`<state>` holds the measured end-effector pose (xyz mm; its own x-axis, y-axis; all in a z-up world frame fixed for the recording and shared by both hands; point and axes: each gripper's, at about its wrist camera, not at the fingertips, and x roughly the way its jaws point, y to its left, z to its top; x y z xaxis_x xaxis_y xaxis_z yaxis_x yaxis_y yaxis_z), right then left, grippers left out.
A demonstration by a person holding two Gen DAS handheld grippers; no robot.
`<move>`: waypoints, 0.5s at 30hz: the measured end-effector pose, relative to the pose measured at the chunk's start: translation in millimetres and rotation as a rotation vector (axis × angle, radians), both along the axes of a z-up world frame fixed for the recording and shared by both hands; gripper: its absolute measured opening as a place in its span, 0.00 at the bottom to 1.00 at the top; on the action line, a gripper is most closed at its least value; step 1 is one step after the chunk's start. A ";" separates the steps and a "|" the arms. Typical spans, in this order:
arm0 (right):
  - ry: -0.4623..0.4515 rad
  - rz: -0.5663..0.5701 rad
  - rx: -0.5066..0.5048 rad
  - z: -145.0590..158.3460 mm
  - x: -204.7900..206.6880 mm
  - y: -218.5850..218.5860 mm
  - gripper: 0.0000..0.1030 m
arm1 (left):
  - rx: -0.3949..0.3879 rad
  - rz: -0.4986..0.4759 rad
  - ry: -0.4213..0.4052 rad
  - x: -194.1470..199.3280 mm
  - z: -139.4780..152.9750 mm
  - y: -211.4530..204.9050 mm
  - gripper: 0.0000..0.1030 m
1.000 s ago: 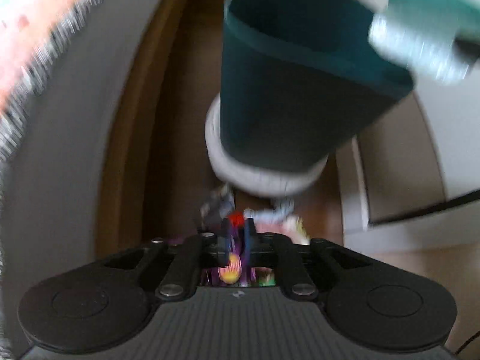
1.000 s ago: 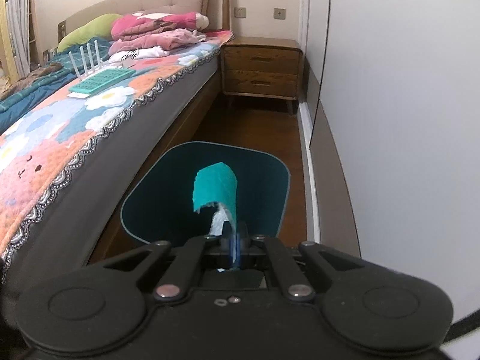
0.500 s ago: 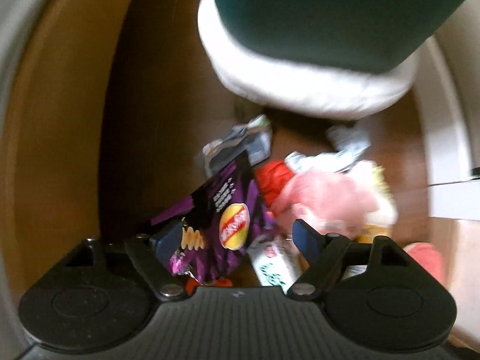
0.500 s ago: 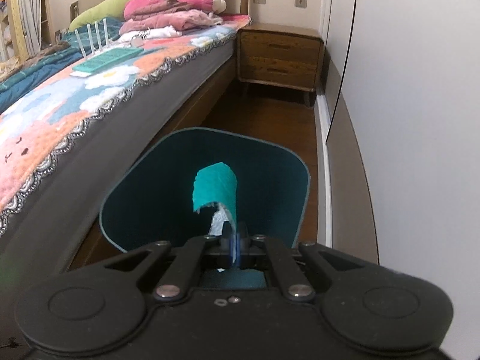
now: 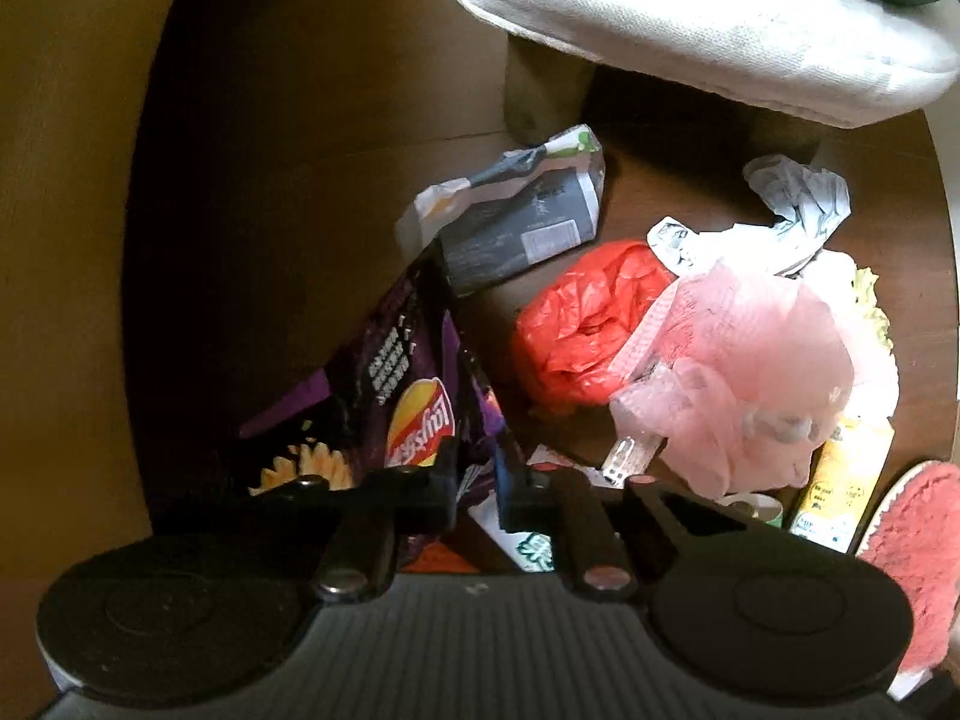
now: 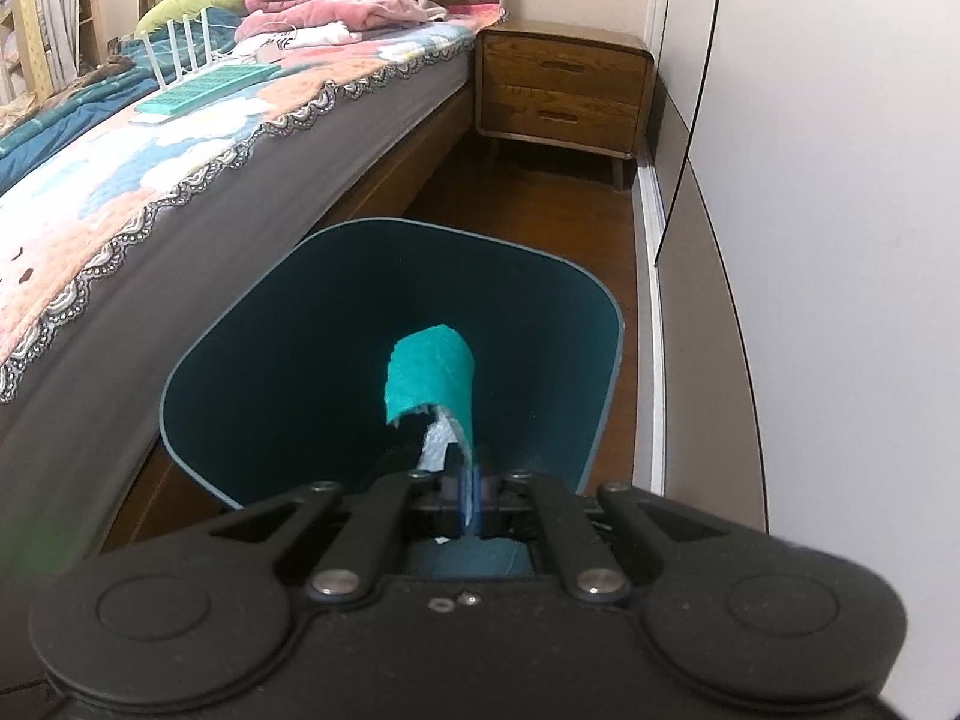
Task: Collect trash
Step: 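Carry the purple chip bag in the left tool and release it into the wastebasket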
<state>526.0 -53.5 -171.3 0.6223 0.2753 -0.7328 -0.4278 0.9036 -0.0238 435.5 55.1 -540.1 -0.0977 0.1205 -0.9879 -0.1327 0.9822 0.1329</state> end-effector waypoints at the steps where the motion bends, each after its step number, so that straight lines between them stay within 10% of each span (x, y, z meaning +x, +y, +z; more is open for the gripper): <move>1: -0.001 0.001 -0.001 -0.5 -0.5 -0.7 0.01 | -0.004 -0.008 -0.009 -1.5 4.2 1.1 0.08; 8: 0.082 -0.003 -0.064 -17.7 12.4 8.0 0.02 | -0.018 0.007 -0.027 -1.4 30.9 17.8 0.03; 15: 0.097 0.008 -0.043 -17.2 12.8 9.9 0.25 | -0.067 0.109 -0.066 2.3 75.4 48.8 0.02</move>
<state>538.7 -43.7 -188.5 0.5454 0.2470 -0.8009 -0.4371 0.8992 -0.0203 437.9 103.9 -464.7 -0.0417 0.0465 -0.9980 -0.2458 0.9677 0.0553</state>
